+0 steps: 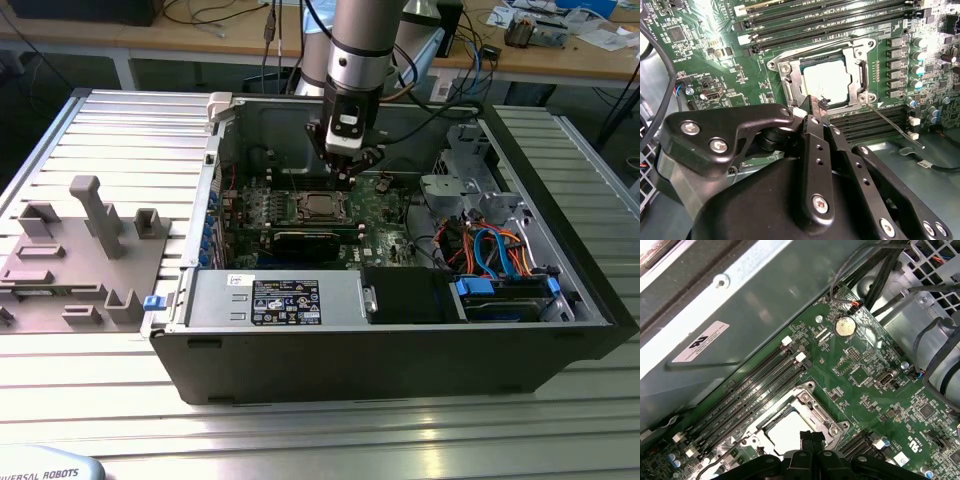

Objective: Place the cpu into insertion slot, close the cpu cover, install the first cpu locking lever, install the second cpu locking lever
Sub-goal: 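Install the first cpu locking lever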

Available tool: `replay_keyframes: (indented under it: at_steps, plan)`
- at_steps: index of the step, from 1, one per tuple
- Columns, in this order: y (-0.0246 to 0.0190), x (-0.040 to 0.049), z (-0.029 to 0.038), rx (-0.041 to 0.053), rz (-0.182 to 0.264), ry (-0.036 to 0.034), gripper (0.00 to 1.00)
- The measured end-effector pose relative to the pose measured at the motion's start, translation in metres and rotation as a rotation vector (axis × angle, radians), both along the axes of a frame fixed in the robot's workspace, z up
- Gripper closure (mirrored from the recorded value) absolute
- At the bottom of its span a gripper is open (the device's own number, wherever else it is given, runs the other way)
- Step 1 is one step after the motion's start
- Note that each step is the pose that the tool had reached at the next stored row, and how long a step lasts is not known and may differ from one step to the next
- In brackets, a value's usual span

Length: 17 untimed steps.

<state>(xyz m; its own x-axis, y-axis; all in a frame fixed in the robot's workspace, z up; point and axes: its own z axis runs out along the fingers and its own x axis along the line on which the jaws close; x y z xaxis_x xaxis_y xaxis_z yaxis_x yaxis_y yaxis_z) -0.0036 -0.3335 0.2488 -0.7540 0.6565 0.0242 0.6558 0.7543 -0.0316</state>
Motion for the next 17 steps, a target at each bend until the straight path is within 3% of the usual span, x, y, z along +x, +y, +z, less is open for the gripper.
replay_keyframes:
  at_steps: [17]
  plan:
    - [0.0, 0.0, 0.0, 0.0, 0.052, -0.0001, 0.89]
